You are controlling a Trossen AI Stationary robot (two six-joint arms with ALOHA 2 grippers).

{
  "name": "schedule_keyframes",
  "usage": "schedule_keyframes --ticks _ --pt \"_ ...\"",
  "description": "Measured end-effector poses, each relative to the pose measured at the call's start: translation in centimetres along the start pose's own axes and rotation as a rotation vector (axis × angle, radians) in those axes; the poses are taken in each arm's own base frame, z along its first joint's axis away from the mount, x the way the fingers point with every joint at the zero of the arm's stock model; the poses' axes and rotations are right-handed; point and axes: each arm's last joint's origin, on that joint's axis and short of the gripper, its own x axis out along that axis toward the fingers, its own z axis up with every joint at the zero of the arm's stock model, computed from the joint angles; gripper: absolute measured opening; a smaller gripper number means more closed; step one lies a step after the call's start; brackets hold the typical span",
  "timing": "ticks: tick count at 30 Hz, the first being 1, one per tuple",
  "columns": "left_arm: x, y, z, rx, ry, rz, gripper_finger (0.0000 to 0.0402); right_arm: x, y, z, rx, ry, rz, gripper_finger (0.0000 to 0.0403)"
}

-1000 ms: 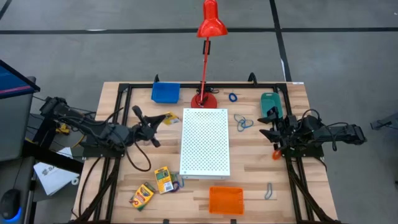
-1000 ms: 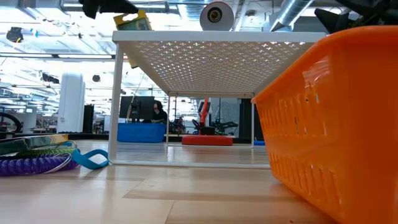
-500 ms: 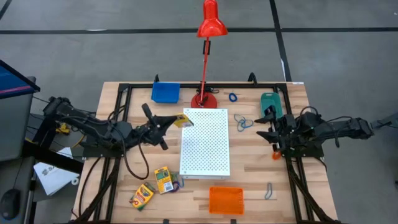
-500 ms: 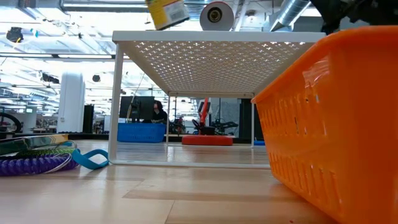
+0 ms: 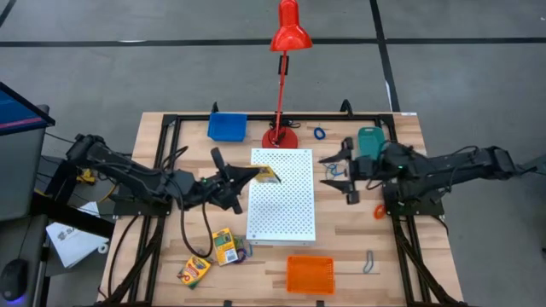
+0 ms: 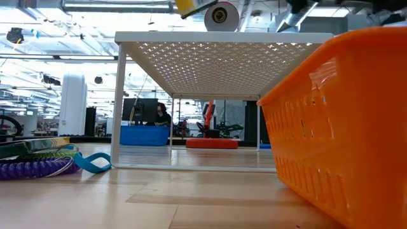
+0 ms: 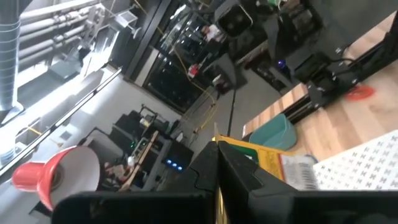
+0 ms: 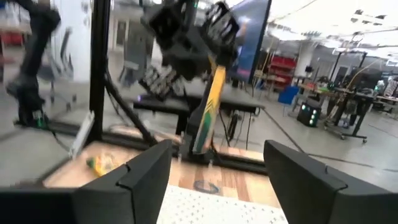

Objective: Pick & Place Office Desk Supplies
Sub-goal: Put the yellow crayon box into the green bin

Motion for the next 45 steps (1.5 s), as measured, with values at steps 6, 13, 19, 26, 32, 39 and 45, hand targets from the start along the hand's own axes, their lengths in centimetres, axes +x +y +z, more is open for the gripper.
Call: schedule_keyframes --ticks 6,13,19,26,32,39,45 --pt "0.2 -0.2 0.2 -0.008 -0.027 -0.010 0.0000 4.1 -0.1 0.7 -0.075 0.072 0.019 0.0256" --pt "0.2 -0.2 0.2 -0.013 -0.036 -0.015 0.0000 7.1 -0.2 1.1 -0.105 0.100 0.027 0.0256" --pt "0.2 -0.2 0.2 -0.013 -0.037 -0.016 0.0000 8.6 -0.3 1.1 -0.090 0.112 0.004 0.0256" --pt "0.2 -0.2 0.2 -0.013 -0.037 -0.016 0.0000 8.9 -0.5 2.1 -0.053 0.067 -0.010 0.0256" --pt "0.2 -0.2 0.2 -0.013 -0.037 -0.016 0.0000 8.9 -0.4 2.1 0.008 0.072 -0.003 0.0256" --pt "0.2 -0.2 0.2 -0.013 -0.037 -0.017 0.0000 8.9 0.9 2.6 0.021 0.037 0.036 0.0256" --pt "0.7 -1.2 0.2 -0.003 -0.043 -0.036 0.0000 8.8 1.8 2.9 0.013 0.036 0.015 0.0256"
